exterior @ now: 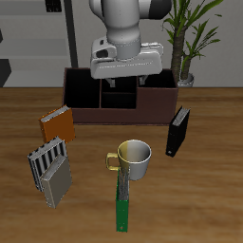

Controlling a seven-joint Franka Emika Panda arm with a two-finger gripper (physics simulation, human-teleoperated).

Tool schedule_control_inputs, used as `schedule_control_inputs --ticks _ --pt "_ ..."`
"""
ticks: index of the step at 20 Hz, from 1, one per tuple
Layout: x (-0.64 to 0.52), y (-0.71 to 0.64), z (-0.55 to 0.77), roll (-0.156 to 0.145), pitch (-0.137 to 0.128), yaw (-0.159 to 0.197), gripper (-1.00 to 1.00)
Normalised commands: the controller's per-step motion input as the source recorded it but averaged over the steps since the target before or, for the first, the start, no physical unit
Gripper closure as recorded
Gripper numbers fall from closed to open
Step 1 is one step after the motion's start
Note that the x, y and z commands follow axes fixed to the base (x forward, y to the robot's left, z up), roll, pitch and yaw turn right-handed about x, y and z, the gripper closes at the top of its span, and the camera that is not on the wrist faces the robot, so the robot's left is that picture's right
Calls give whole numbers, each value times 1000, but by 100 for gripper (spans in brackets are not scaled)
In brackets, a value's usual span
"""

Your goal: Place the striped book into the back desk caddy's front compartment

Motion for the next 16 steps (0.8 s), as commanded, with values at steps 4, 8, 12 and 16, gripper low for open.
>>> schedule_control_inputs --ticks 4,8,12,16 --pt "70 -128 -12 -9 -20 18 -100" --pt "234 -406 139 12 -43 16 -100" --pt "291 -464 96 -20 -20 -43 -100" --pt "347 -695 106 -51 -42 -45 -100"
